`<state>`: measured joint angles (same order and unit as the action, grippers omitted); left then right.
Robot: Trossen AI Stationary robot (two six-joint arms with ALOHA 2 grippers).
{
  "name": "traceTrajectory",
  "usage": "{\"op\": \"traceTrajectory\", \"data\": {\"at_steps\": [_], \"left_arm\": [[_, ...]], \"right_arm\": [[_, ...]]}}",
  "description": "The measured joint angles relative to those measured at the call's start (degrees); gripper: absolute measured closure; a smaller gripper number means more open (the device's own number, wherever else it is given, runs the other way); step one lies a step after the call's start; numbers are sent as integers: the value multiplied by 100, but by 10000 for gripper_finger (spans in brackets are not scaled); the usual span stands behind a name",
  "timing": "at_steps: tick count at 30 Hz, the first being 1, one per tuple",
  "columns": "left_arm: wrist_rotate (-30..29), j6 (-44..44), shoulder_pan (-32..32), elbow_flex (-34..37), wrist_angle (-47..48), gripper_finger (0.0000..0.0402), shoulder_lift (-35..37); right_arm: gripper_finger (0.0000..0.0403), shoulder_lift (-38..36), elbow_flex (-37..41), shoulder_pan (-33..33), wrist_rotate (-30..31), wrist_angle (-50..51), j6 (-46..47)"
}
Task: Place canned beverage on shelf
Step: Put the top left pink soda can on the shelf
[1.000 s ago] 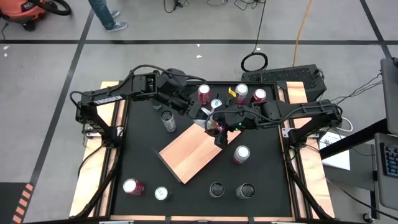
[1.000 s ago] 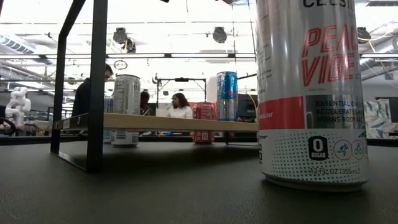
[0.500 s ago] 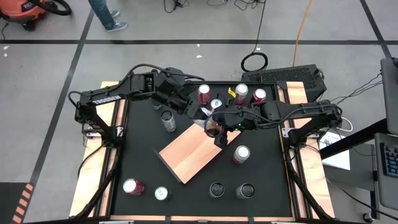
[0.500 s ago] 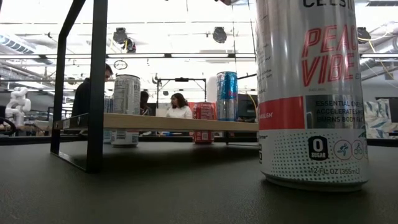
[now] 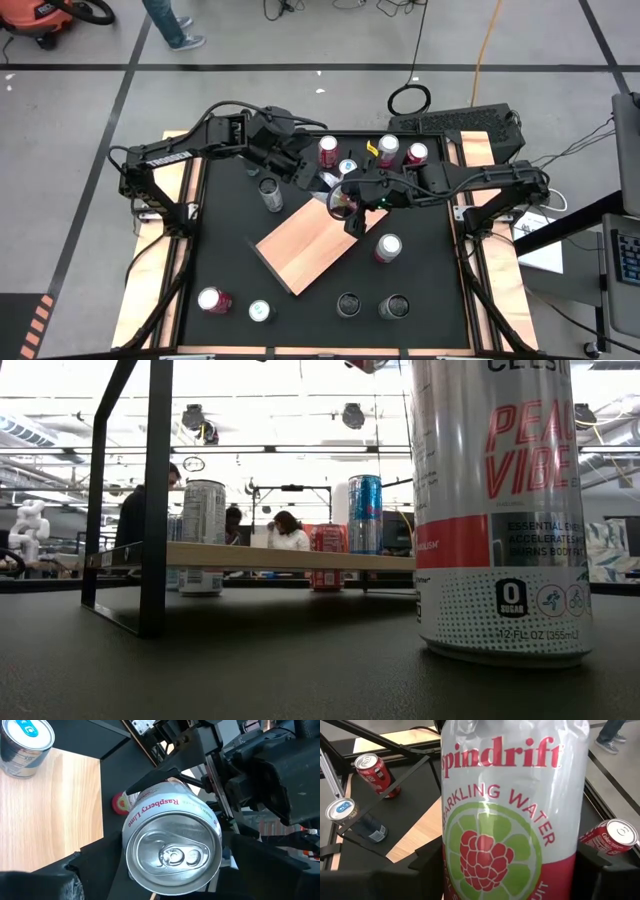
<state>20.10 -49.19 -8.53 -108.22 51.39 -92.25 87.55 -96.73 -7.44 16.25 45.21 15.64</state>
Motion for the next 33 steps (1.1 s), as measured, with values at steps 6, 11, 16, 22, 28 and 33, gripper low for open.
{"op": "traceTrajectory", "data": {"at_steps": [6, 11, 16, 22, 28, 33], "left_arm": [[-83, -4, 4, 0, 1, 34, -2], [-127, -104, 4, 0, 6, 34, -4], [-136, -110, 6, 0, 20, 34, -32], [-160, -136, 4, 0, 18, 34, -33], [-182, -303, 4, 2, 18, 46, -33], [-184, -296, 5, 2, 29, 86, -33]], "right_arm": [[133, -2, 0, 0, 13, -10, 0], [133, -2, 0, 0, 15, -37, 0], [133, -2, 0, 0, 15, -36, 13], [133, -2, 0, -2, 15, -37, 13], [133, -2, 0, -2, 14, -36, 13], [133, -2, 0, -2, 9, -31, 15]]}}
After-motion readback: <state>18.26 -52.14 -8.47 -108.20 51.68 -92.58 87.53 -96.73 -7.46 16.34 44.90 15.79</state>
